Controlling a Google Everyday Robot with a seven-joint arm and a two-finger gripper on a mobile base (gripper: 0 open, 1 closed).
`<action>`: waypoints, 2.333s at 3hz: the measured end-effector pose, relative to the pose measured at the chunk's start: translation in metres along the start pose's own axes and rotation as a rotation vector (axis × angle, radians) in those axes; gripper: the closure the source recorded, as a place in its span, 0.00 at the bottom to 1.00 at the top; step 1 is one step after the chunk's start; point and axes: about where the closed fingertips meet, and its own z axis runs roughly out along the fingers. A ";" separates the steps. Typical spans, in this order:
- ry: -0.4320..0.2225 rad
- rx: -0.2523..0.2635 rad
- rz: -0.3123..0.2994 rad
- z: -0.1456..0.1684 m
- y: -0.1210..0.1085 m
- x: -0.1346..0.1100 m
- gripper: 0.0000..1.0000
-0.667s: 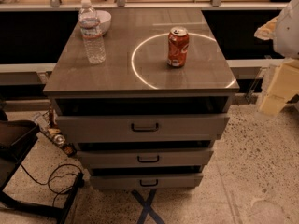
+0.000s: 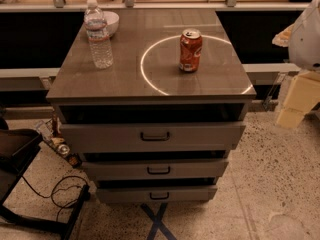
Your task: Open middle drawer
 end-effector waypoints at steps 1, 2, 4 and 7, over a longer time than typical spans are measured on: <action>0.091 0.017 -0.023 0.025 0.012 0.030 0.00; 0.136 -0.030 -0.055 0.076 0.044 0.065 0.00; 0.084 -0.141 -0.094 0.148 0.105 0.092 0.00; 0.101 -0.089 -0.123 0.210 0.132 0.084 0.00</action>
Offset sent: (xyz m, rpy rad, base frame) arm -0.0600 -0.0720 -0.1845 -0.1775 0.1490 0.0512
